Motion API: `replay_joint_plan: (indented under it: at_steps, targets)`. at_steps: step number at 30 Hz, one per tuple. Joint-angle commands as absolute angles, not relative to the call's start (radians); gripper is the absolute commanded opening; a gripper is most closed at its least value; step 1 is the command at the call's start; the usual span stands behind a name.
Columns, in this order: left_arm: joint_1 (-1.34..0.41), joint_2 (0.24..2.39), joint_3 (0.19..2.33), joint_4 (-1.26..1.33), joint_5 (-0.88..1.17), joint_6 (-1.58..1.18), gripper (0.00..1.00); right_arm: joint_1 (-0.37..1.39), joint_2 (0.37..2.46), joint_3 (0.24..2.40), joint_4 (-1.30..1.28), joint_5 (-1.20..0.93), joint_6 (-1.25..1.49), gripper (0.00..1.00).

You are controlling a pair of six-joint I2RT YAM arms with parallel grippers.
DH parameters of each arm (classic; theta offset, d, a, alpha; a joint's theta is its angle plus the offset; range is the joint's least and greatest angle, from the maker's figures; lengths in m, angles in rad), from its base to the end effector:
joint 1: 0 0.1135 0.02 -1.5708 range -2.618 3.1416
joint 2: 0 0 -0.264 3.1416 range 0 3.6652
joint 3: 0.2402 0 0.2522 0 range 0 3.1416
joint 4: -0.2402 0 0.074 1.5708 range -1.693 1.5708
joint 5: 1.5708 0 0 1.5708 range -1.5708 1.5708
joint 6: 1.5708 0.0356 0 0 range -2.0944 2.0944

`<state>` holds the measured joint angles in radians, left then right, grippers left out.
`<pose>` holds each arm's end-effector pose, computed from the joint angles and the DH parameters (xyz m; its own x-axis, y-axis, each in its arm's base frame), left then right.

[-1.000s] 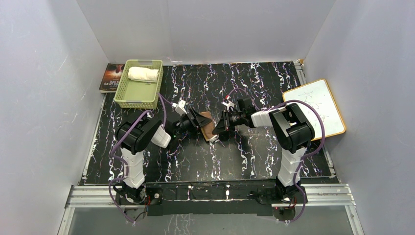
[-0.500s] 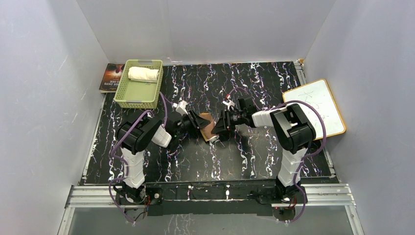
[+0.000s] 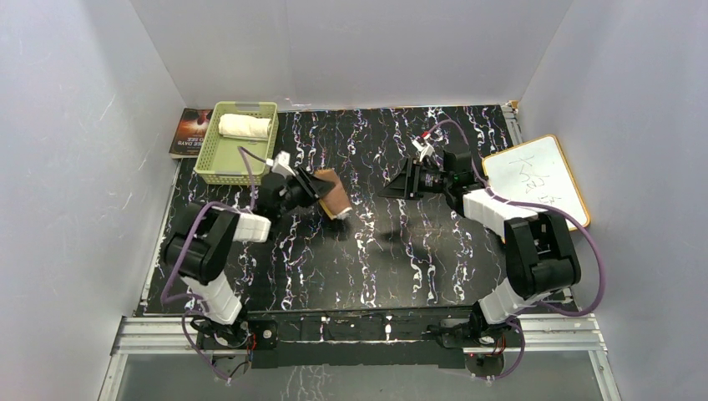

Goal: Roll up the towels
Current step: Pick up the towel at the center of the board, then place the towel in the bin.

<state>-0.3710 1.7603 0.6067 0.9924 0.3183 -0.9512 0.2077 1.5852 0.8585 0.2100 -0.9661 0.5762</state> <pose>0.3037 -0.1301 0.1558 -0.6016 -0.5956 -0.5323 0.2454 0.4963 -0.8327 0.3156 0.0964 0.2130 -0.8506 0.1373 -0.5076 -0.4218 0.3983 0.8145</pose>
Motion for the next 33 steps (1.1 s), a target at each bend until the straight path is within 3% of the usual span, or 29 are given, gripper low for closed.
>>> replay_joint_plan:
  at_steps: [1, 8, 12, 17, 33]
  targets:
    - [-0.288, 1.571, 0.697, 0.855, 0.298, -0.904, 0.33, 0.215, 1.518, 0.821, 0.186, -0.956, 0.538, 0.48]
    - [-0.064, 1.433, 0.839, 0.612, 0.259, -0.879, 0.34, 0.216, 1.466, 0.778, 0.187, -0.963, 0.535, 0.48]
    - [0.111, 1.487, 0.917, 0.559, 0.292, -0.946, 0.34, 0.216, 1.44, 0.764, 0.182, -0.974, 0.536, 0.48]
    - [0.262, 1.637, 0.961, 0.673, 0.353, -1.129, 0.3, 0.216, 1.403, 0.74, 0.175, -0.979, 0.532, 0.48]
    - [0.261, 2.015, 1.342, 0.419, 0.206, -1.169, 0.38, 0.216, 1.383, 0.682, 0.171, -0.977, 0.518, 0.49]
